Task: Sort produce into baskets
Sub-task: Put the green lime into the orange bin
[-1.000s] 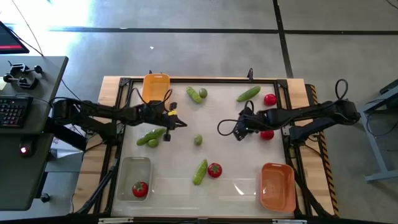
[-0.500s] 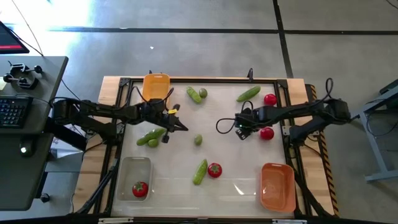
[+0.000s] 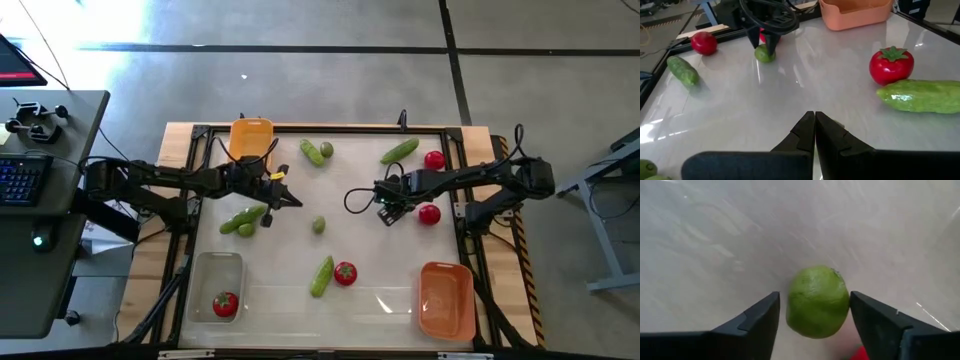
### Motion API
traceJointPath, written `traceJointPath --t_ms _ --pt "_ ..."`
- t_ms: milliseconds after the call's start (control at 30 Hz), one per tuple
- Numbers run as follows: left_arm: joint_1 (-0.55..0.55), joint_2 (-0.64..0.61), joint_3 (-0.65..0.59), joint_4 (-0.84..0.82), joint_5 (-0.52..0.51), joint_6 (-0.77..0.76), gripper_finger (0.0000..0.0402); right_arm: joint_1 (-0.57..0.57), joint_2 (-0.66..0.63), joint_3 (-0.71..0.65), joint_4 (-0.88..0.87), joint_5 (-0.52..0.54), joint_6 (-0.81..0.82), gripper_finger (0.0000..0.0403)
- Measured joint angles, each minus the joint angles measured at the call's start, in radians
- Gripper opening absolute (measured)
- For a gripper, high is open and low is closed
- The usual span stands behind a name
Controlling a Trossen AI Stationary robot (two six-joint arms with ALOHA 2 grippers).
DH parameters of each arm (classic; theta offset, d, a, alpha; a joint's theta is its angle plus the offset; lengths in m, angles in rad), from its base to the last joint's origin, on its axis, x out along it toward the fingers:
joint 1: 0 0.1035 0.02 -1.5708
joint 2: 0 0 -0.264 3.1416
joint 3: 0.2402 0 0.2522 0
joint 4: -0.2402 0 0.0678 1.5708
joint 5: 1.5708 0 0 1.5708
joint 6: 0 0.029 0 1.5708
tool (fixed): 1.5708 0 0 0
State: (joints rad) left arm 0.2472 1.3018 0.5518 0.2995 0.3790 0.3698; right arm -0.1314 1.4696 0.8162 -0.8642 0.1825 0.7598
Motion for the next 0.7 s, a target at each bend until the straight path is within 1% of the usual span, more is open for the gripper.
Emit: traceJointPath --t_ms 200,300,367,467,567,700 --pt "0.016 0.0 0.0 -0.012 -0.001 0.02 0.0 0.0 -0.001 0.0 0.0 -0.015 -0.008 0.0149" --pt "0.026 0.0 0.0 -0.016 -0.001 0.027 0.0 0.0 -0.008 0.0 -0.001 -0.025 -0.009 0.0129" --pt "0.035 0.0 0.0 -0.012 -0.001 0.034 0.0 0.002 -0.018 0.006 -0.011 -0.043 -0.009 0.0125" --pt "0.043 0.0 0.0 -0.01 -0.001 0.052 0.0 0.018 -0.026 0.051 -0.048 -0.066 0.001 0.0126" --pt "0.051 0.0 0.0 0.009 -0.002 0.087 0.0 0.058 -0.026 0.13 -0.138 -0.107 0.03 0.0126" --pt "0.06 0.0 0.03 0.019 -0.002 0.105 0.0 0.153 -0.026 0.264 -0.282 -0.132 0.113 0.0126"
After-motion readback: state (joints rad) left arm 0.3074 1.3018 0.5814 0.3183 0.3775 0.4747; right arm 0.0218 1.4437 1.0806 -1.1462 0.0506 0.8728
